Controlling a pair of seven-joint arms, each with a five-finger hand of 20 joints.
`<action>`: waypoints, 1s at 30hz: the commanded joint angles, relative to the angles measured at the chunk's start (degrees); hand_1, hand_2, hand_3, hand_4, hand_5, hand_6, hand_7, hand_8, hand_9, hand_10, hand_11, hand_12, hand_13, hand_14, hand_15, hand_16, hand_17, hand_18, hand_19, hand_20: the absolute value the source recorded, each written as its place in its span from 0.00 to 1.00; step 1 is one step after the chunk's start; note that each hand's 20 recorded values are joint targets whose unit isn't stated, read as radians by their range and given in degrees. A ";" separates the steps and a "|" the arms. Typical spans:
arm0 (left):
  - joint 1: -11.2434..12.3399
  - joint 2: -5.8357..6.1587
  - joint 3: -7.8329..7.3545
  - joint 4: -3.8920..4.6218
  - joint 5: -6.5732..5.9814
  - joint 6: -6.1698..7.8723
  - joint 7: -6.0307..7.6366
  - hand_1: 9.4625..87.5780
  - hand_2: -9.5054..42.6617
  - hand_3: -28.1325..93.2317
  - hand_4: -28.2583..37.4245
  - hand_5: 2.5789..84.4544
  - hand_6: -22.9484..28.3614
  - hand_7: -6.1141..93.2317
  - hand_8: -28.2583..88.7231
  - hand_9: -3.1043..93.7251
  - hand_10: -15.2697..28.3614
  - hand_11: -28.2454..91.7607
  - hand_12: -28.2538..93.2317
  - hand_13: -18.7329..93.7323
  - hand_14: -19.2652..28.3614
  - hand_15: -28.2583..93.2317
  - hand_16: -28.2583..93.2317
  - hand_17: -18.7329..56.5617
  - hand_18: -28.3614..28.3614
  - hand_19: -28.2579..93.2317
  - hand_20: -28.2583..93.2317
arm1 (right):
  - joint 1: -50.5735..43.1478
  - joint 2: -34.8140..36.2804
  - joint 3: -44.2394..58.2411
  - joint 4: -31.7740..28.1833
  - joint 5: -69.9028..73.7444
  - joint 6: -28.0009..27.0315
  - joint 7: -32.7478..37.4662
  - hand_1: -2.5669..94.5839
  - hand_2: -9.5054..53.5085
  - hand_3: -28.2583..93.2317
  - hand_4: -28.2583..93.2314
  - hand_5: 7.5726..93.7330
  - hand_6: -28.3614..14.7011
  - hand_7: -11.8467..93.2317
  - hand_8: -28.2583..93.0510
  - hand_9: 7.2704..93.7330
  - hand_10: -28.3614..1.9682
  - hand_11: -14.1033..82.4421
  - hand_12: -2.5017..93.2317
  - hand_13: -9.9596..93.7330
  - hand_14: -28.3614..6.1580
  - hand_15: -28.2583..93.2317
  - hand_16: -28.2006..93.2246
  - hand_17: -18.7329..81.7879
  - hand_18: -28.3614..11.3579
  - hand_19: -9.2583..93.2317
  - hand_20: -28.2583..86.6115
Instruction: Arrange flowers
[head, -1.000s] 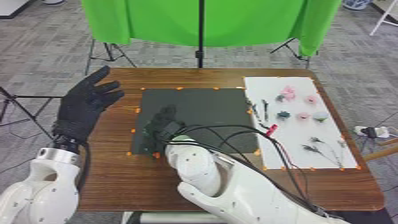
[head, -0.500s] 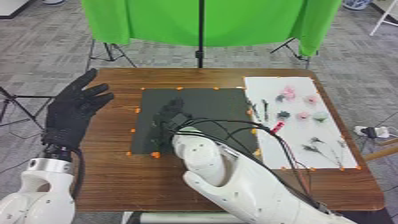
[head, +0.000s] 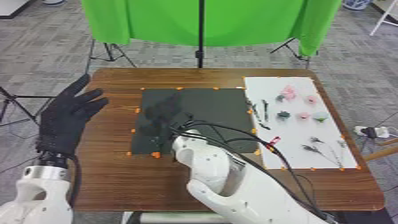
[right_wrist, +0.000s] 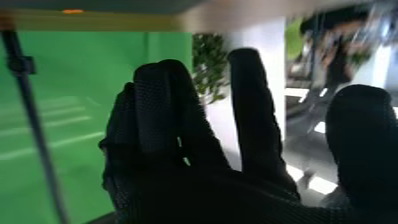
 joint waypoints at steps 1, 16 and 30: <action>4.64 -0.11 -0.91 0.08 -2.40 2.35 3.88 0.17 0.29 0.88 0.01 0.40 0.58 0.20 0.15 0.40 0.79 0.45 0.33 0.40 0.97 0.66 0.18 0.14 1.00 0.68 0.36 | 1.16 13.18 11.03 -10.48 16.88 4.25 11.92 0.17 0.26 0.91 0.01 0.49 0.61 0.26 0.12 0.43 0.09 0.51 0.18 0.40 0.06 0.87 0.26 0.26 0.00 0.80 0.64; 6.34 0.67 -0.48 0.31 -3.57 3.05 6.96 0.16 0.30 0.87 0.00 0.39 0.57 0.20 0.15 0.40 0.79 0.44 0.34 0.40 0.98 0.66 0.18 0.14 1.00 0.68 0.36 | -28.42 35.43 43.39 -20.38 26.26 9.99 28.87 0.26 0.17 0.88 0.02 0.51 0.52 0.26 0.13 0.54 0.13 0.44 0.17 0.54 0.14 0.80 0.28 0.40 0.03 0.91 0.54; 6.14 -0.29 -0.43 0.18 -2.94 2.64 6.61 0.17 0.30 0.88 0.00 0.38 0.55 0.20 0.15 0.40 0.79 0.44 0.34 0.40 0.98 0.66 0.18 0.14 1.00 0.67 0.37 | -39.00 36.90 51.96 -17.31 26.37 -4.40 33.76 0.31 0.10 0.87 0.02 0.52 0.51 0.26 0.13 0.55 0.16 0.49 0.18 0.53 0.15 0.82 0.28 0.39 0.05 0.94 0.53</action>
